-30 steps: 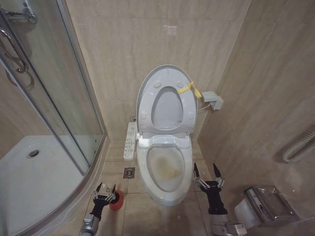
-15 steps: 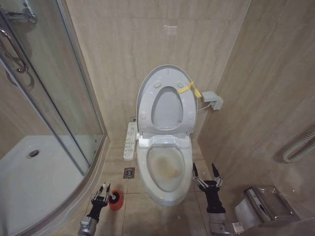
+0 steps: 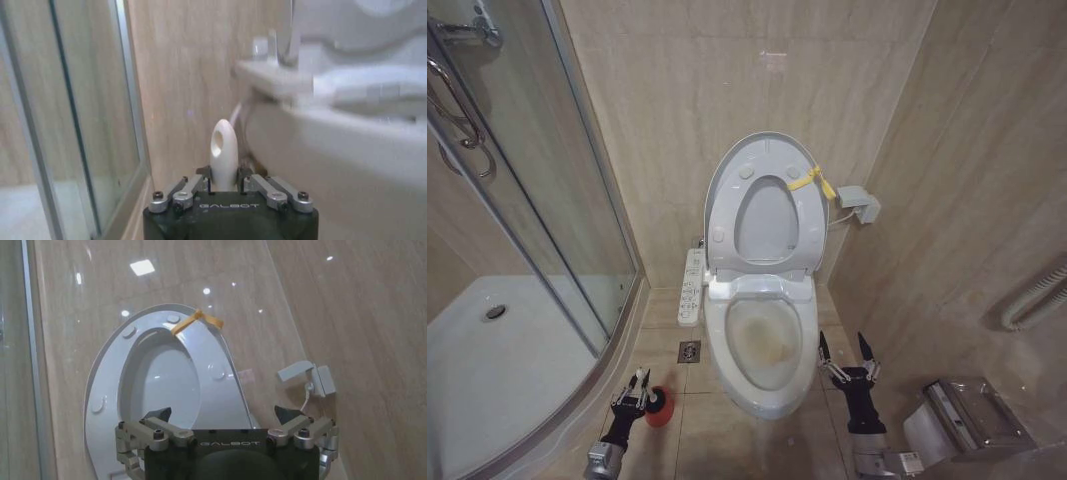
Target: Open the toilet lid, clean the toilet bowl with a toilet brush, close the toilet lid, and flush.
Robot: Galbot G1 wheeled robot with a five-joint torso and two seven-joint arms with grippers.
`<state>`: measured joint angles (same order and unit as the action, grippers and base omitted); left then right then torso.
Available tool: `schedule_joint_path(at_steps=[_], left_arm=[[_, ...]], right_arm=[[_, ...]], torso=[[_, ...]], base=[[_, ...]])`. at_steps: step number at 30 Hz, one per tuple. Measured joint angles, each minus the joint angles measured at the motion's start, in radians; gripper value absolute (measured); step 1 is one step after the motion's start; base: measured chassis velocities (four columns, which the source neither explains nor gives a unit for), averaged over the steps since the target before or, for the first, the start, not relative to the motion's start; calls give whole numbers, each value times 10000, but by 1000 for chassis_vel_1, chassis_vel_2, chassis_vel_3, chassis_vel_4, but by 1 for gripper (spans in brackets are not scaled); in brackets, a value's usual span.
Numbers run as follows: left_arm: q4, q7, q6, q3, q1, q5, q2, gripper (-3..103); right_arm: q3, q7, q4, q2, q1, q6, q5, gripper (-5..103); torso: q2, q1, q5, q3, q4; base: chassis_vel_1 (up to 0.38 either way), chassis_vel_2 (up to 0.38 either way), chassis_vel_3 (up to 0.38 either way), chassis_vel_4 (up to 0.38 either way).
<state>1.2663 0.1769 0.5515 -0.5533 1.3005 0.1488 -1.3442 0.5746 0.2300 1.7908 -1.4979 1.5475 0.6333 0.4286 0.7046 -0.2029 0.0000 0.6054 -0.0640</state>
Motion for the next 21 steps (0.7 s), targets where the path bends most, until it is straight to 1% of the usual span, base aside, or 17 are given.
schedule_joint_path(at_steps=[3, 4, 5, 8, 9, 11, 13, 14, 16, 17, 18, 21], left_arm=[[1192, -290, -151, -123, 525, 236, -9, 24], [1657, -434, -248, -179, 719, 371, -39, 21], [1657, -434, -248, -179, 719, 371, -39, 21], [2989, -930, -604, -266, 1315, 611, -125, 21], [2989, -930, -604, -266, 1315, 611, -125, 21], [3944, -1358, -886, -252, 1778, 623, -152, 21], [4996, -1785, -1175, -197, 2236, 596, -184, 21], [4996, -1785, -1175, -197, 2236, 596, -184, 21], [6030, -2154, -1415, -139, 2664, 529, -220, 21], [6384, -2252, -1501, -123, 2783, 511, -228, 21], [6384, -2252, -1501, -123, 2783, 511, -228, 21], [7740, -2521, -1938, -27, 3139, 485, -232, 21]], right_arm=[[1, 23, 4, 23, 4, 0, 0, 100], [2, 32, 4, 28, 4, 0, 0, 100], [2, 32, 4, 28, 4, 0, 0, 100], [4, 44, 15, 36, 13, 0, 1, 100], [4, 44, 15, 36, 13, 0, 1, 100], [3, 68, 37, 58, 20, 0, 1, 100], [4, 72, 46, 83, 17, 0, 4, 100], [4, 72, 46, 83, 17, 0, 4, 100], [5, 72, 47, 113, 13, -2, 12, 100], [8, 72, 44, 131, 11, -3, 19, 100], [8, 72, 44, 131, 11, -3, 19, 100], [62, 72, -3, 200, 4, -5, 80, 100]], torso=[[0, 0, 0, 0, -1], [0, 0, 0, 0, 0], [0, 0, 0, 0, 0], [0, 0, 2, 0, -2], [0, 0, 2, 0, -2], [-1, 0, 0, 0, 2], [-1, 0, 1, 0, 0], [-1, 0, 1, 0, 0], [-1, 0, 1, 0, 1], [-2, 0, 0, 0, 0], [-2, 0, 0, 0, 0], [-1, 0, 2, 0, -1]], base=[[0, 0, 0, 0], [0, 0, 0, 0], [0, 0, 0, 0], [0, 0, 0, 0], [0, 0, 0, 0], [0, 0, 0, 0], [0, 0, 0, 0], [0, 0, 0, 0], [0, 0, 0, 0], [0, 0, 0, 0], [0, 0, 0, 0], [0, 0, 0, 0]])
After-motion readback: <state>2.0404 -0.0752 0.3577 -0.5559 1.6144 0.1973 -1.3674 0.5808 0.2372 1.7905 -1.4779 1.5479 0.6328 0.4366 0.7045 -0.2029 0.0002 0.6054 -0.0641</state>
